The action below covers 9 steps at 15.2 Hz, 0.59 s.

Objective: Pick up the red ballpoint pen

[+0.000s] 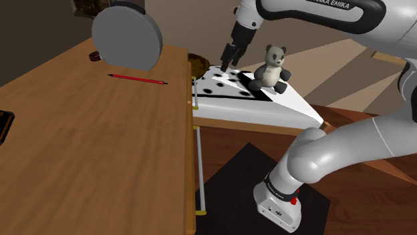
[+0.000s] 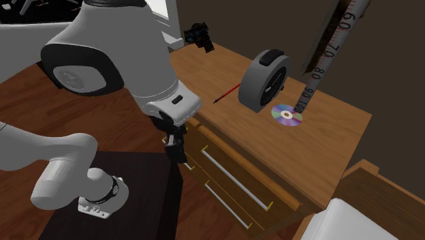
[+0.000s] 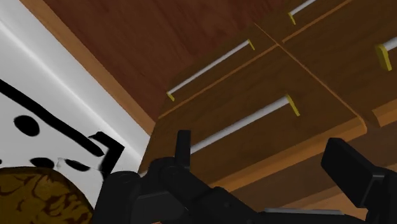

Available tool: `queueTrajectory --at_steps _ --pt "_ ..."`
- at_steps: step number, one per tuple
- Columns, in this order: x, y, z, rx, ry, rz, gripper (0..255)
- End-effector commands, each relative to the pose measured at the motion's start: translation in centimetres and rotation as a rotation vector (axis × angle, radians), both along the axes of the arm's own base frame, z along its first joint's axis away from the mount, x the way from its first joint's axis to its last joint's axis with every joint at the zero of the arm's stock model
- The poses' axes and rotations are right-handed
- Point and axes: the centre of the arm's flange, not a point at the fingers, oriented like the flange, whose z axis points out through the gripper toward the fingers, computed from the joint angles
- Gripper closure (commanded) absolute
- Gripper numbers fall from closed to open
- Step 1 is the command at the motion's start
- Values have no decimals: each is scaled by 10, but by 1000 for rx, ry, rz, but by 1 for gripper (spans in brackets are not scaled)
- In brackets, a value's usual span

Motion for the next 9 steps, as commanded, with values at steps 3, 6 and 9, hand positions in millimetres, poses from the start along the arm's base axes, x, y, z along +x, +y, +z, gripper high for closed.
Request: queueTrajectory --at_steps 3,6,9 --pt "36 41 1 0 38 137 0" --pt "59 74 1 0 66 238 0" --pt "78 110 0 0 94 339 0"
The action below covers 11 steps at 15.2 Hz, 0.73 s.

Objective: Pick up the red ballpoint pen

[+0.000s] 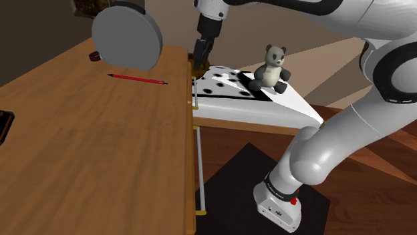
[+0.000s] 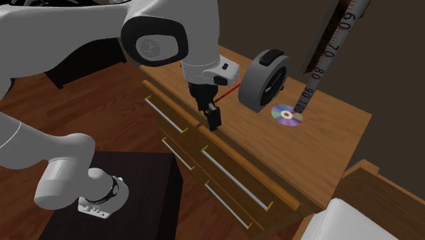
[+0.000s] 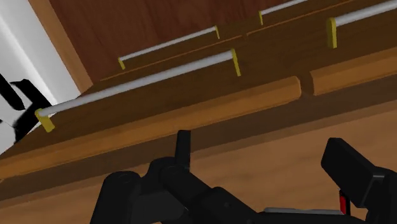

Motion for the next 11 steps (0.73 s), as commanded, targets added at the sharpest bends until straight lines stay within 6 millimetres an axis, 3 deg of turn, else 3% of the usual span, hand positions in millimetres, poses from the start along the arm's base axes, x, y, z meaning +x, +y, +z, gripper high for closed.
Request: queueTrajectory --at_steps 1,10,11 --pt "11 24 -1 0 19 69 0" --pt "42 141 -8 0 103 372 0" --pt "42 141 -13 0 103 372 0"
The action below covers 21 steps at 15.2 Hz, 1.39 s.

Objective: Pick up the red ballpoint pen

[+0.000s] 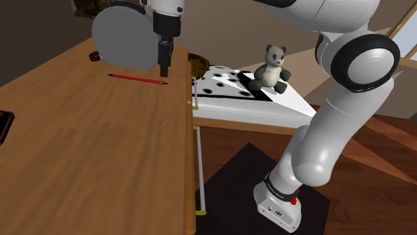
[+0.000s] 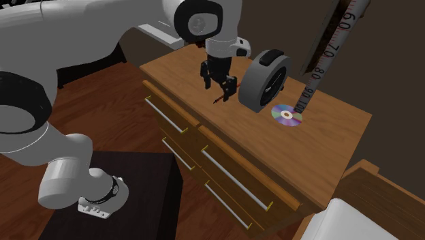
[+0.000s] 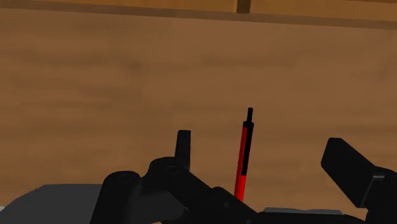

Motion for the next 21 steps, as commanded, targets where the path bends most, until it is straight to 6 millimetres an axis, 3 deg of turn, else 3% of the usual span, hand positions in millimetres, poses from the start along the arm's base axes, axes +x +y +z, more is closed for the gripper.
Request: queueTrajectory --at_steps 1,6,9,10,18,21 --pt "-1 6 -7 0 5 17 0" --pt "-1 6 -34 0 5 17 0" --pt "-1 6 -37 0 5 17 0" --pt "-1 6 -37 0 5 17 255" --pt "0 7 -38 0 5 17 255" --pt "-1 6 -26 0 5 17 255"
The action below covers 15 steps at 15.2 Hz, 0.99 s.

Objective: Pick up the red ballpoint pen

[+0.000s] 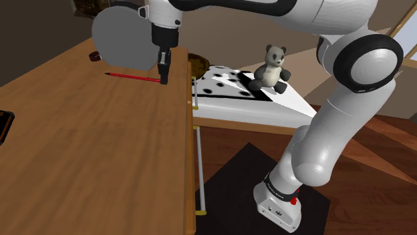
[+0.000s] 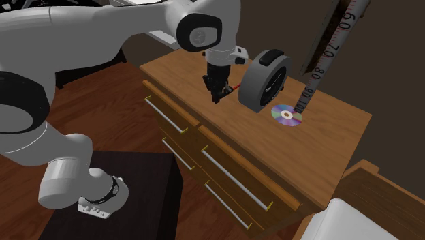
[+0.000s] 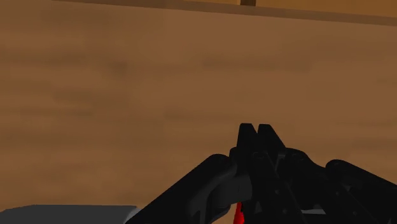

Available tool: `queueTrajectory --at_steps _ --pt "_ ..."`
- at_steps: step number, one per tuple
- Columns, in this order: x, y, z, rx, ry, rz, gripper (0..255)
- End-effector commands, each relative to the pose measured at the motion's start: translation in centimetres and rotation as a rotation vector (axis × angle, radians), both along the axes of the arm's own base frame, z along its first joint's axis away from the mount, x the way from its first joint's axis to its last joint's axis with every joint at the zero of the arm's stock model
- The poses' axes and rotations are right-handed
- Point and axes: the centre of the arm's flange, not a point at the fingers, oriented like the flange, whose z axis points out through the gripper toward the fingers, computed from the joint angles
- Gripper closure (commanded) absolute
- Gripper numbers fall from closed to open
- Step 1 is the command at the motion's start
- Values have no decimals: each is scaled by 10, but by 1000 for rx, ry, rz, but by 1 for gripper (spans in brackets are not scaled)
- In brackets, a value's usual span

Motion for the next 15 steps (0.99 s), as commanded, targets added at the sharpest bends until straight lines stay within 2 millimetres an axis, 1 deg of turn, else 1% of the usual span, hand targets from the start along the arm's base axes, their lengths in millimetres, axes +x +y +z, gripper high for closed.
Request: queueTrajectory --at_steps 1,13,15 --pt "0 1 8 0 3 1 255" --pt "0 1 71 0 3 1 255" --pt "0 1 72 0 3 1 255"
